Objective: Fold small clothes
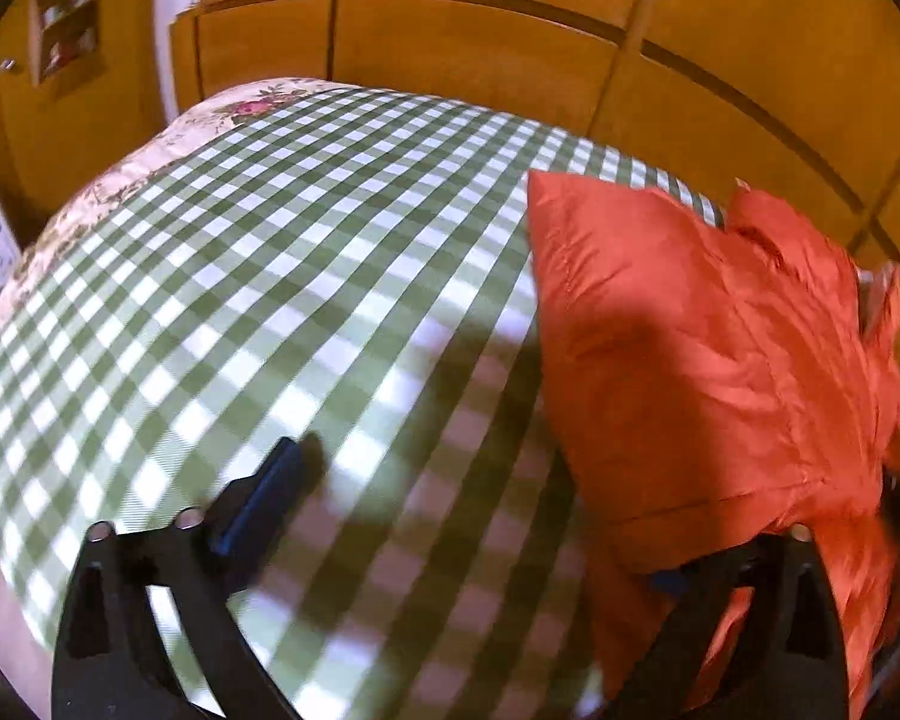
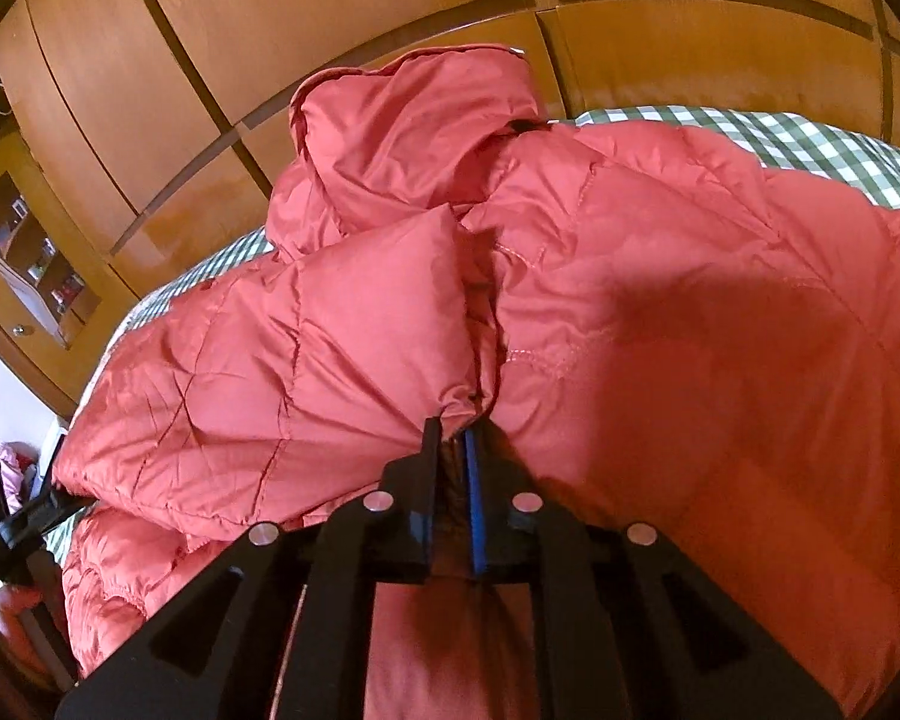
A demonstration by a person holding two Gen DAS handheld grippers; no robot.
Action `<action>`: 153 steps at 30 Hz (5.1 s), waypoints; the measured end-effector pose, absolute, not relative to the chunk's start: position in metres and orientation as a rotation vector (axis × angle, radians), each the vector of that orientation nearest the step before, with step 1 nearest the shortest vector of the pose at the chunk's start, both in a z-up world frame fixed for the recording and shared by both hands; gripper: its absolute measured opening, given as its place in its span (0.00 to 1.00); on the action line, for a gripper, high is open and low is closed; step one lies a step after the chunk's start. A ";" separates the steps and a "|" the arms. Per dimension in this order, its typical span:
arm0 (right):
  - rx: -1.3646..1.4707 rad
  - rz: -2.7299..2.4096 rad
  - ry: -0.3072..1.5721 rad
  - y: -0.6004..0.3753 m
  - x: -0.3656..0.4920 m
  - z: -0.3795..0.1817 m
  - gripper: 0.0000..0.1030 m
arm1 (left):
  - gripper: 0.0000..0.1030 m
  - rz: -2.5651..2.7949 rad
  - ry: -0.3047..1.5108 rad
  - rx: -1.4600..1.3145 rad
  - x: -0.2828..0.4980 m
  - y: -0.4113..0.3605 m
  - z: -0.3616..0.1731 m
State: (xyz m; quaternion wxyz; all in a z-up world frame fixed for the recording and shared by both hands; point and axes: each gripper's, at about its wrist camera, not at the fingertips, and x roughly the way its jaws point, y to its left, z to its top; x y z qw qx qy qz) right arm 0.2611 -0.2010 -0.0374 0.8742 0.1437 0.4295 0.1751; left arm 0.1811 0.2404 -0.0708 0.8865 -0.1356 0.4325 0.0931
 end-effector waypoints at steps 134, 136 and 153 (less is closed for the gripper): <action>0.052 0.105 0.777 -0.240 0.153 -0.004 0.98 | 0.97 -0.033 0.747 -0.291 0.234 0.094 -0.079; 0.114 0.019 0.795 -0.267 0.148 -0.010 0.98 | 0.97 -0.030 0.764 -0.311 0.233 0.094 -0.071; 0.398 -0.032 0.772 -0.322 0.141 -0.033 0.98 | 0.23 -0.459 0.931 -0.341 0.285 -0.064 -0.034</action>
